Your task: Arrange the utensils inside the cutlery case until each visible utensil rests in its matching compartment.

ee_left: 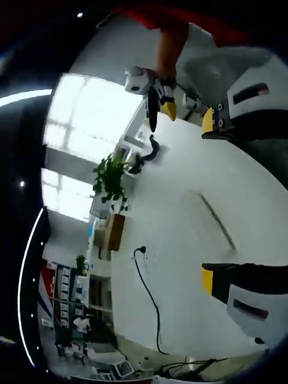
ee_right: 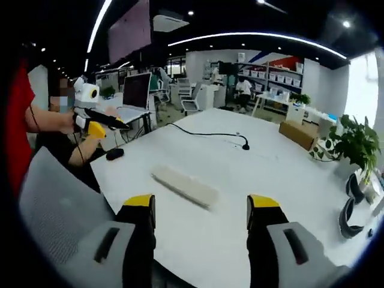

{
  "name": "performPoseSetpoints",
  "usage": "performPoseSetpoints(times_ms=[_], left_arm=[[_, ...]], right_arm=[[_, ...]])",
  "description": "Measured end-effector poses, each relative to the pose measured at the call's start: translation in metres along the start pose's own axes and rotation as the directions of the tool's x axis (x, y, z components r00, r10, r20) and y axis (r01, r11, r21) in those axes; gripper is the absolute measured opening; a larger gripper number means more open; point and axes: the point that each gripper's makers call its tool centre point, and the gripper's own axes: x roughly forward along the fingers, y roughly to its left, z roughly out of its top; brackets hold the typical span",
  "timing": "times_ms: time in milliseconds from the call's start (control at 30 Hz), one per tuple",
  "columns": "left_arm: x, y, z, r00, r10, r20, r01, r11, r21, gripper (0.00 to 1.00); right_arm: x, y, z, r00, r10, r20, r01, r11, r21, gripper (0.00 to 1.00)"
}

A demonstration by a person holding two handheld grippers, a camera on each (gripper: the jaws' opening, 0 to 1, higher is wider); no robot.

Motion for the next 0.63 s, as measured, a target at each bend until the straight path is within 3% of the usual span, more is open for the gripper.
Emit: performPoseSetpoints(times_ms=[100,200,267,367,500,633], left_arm=[[-0.022,-0.012,0.011,0.999,0.042,0.033,-0.044,0.997,0.06,0.9],[-0.045,-0.024,0.02,0.993,0.066,0.101,-0.068,0.998,0.013,0.95],[-0.053,-0.029,0.016,0.992,0.069,0.106,-0.069,0.998,-0.01,0.99],[-0.061,-0.023,0.008,0.987,0.115,0.116,-0.117,0.993,0.006,0.93],[-0.059,-0.022,0.001,0.989,0.096,0.111,-0.09,0.994,-0.06,0.99],[-0.06,-0.021,0.005,0.988,0.106,0.116,-0.103,0.994,-0.031,1.0]], right_arm=[[-0.018,0.01,0.008,1.0,-0.007,0.013,0.007,1.0,-0.017,0.66],[-0.03,0.014,0.015,0.998,-0.03,0.049,0.029,0.999,0.014,0.69],[-0.035,0.014,0.015,0.997,-0.051,0.057,0.05,0.999,0.019,0.69],[-0.038,0.007,0.007,0.995,-0.093,0.04,0.092,0.995,0.027,0.68],[-0.039,0.001,0.001,0.993,-0.118,0.032,0.116,0.992,0.058,0.65],[-0.042,-0.005,0.002,0.989,-0.144,0.031,0.142,0.988,0.053,0.65]])
